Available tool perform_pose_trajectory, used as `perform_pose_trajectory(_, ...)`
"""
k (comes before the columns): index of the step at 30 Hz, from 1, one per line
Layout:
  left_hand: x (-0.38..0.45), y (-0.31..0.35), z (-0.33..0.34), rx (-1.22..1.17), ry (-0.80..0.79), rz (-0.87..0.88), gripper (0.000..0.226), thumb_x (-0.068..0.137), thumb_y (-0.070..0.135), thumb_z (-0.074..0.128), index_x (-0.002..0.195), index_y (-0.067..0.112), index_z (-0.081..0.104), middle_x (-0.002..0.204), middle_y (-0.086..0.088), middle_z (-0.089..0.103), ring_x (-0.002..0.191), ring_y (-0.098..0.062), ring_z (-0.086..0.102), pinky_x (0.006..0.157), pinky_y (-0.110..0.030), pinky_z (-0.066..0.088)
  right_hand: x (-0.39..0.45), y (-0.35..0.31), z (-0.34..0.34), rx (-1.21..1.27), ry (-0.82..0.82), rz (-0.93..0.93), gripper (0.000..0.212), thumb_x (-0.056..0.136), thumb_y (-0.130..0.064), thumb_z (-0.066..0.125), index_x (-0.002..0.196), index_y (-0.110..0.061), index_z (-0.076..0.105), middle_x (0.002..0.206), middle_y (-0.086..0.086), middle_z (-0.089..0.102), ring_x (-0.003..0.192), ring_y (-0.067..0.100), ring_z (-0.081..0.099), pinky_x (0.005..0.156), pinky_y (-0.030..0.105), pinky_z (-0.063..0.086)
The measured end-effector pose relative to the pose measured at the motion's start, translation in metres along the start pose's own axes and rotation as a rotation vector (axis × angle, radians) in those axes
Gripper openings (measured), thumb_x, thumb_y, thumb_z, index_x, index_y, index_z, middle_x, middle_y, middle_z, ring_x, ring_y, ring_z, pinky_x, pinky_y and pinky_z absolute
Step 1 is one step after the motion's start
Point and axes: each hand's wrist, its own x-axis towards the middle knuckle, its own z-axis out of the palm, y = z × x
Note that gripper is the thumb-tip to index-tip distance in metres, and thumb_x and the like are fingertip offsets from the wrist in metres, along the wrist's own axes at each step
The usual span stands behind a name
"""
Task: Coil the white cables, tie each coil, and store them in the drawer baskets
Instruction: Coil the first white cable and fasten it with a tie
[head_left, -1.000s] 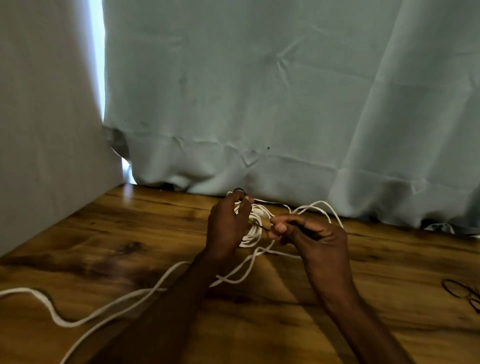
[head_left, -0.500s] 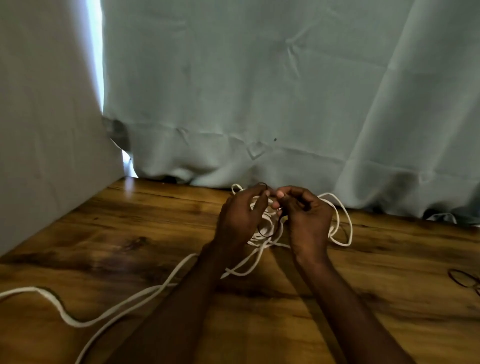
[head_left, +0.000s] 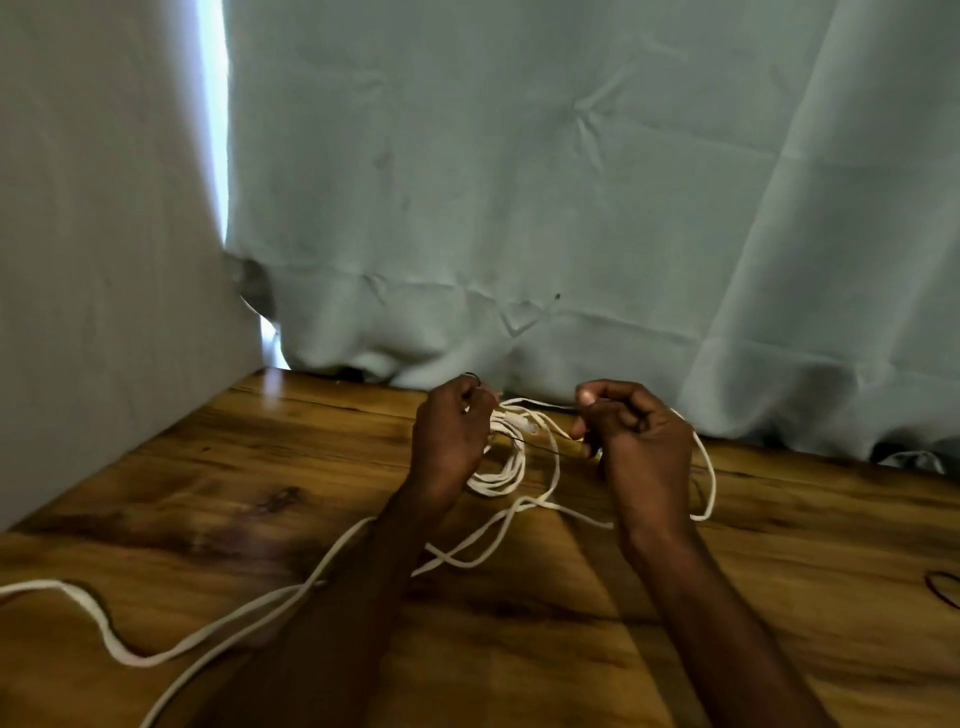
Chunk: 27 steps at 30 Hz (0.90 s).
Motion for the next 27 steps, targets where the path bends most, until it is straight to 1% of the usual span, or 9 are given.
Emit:
perform_pose_trajectory(6,-0.002,0.0,0.002,0.004,0.02,-0.018,0.035,0.088,0.043,0.046,0.077,0.025,0.074,0.077,0.007,0.074,0.072,-0.012,0.068,0.076,-0.044,0.057,-0.001,-0.005,0.002,0.091,-0.183,0.147,0.007,0.093,-0.007,0.068,0.098,-0.006,0.075,0.067,0.008,0.068,0.042,0.013,0.038,0.041,0.02,0.026)
perform_pose_trajectory(9,0.0,-0.005,-0.003,0.011,0.034,-0.035,0.034,0.086,0.043,0.047,0.079,0.026,0.076,0.08,0.007,0.075,0.082,-0.017,0.072,0.08,-0.046,0.058,0.0,-0.006,0.002,0.144,-0.192,0.195,0.008,0.094,-0.01,0.069,0.099,-0.006,0.074,0.07,0.008,0.068,0.041,0.012,0.035,0.041,0.02,0.025)
perform_pose_trajectory(12,-0.001,-0.002,-0.003,0.046,-0.011,-0.004,0.037,0.088,0.044,0.046,0.091,0.026,0.077,0.093,0.008,0.077,0.092,-0.013,0.071,0.086,-0.044,0.057,0.001,-0.007,0.0,0.197,-0.17,0.238,0.009,0.095,-0.014,0.07,0.099,-0.008,0.075,0.077,0.008,0.071,0.042,0.009,0.039,0.037,0.018,0.027)
perform_pose_trajectory(15,-0.004,0.001,-0.001,0.042,-0.051,0.051,0.041,0.088,0.051,0.042,0.091,0.026,0.075,0.091,0.01,0.076,0.089,-0.01,0.071,0.083,-0.043,0.058,0.002,-0.008,-0.003,0.214,-0.155,0.254,0.014,0.097,-0.018,0.068,0.106,-0.011,0.075,0.093,0.007,0.079,0.056,0.01,0.057,0.042,0.019,0.035)
perform_pose_trajectory(17,-0.007,0.001,0.002,0.029,-0.134,0.101,0.039,0.092,0.052,0.043,0.091,0.026,0.072,0.089,0.009,0.074,0.085,-0.012,0.071,0.08,-0.047,0.058,0.002,-0.01,-0.004,0.192,-0.179,0.234,0.019,0.1,-0.015,0.064,0.116,-0.015,0.073,0.106,0.005,0.08,0.072,0.011,0.066,0.05,0.021,0.042)
perform_pose_trajectory(19,-0.009,0.003,0.006,0.012,-0.257,0.14,0.032,0.099,0.048,0.046,0.093,0.026,0.069,0.088,0.007,0.072,0.081,-0.015,0.071,0.075,-0.05,0.058,0.0,-0.011,-0.003,0.149,-0.18,0.195,0.022,0.102,-0.011,0.06,0.122,-0.014,0.067,0.107,0.004,0.08,0.073,0.012,0.069,0.052,0.022,0.046)
perform_pose_trajectory(24,-0.011,0.016,0.012,0.008,-0.479,0.239,0.022,0.101,0.025,0.054,0.112,0.018,0.073,0.095,0.011,0.074,0.088,0.004,0.068,0.078,-0.021,0.05,0.001,-0.011,-0.002,0.012,-0.018,0.165,0.015,0.1,-0.003,0.062,0.113,0.002,0.067,0.089,0.01,0.081,0.061,0.014,0.073,0.05,0.023,0.051)
perform_pose_trajectory(25,-0.012,0.017,0.013,0.003,-0.498,0.252,0.023,0.1,0.025,0.056,0.114,0.018,0.073,0.097,0.012,0.074,0.091,0.004,0.068,0.08,-0.021,0.051,0.002,-0.011,-0.004,0.013,0.002,0.178,0.014,0.099,-0.003,0.063,0.11,0.003,0.069,0.088,0.012,0.08,0.06,0.014,0.073,0.049,0.023,0.049)
perform_pose_trajectory(27,-0.014,0.017,0.013,0.031,-0.504,0.3,0.031,0.098,0.034,0.056,0.118,0.019,0.074,0.1,0.008,0.075,0.097,-0.005,0.07,0.086,-0.034,0.056,0.003,-0.012,-0.007,0.05,0.028,0.214,0.014,0.098,-0.004,0.065,0.108,0.004,0.071,0.086,0.016,0.079,0.06,0.018,0.072,0.047,0.023,0.047)
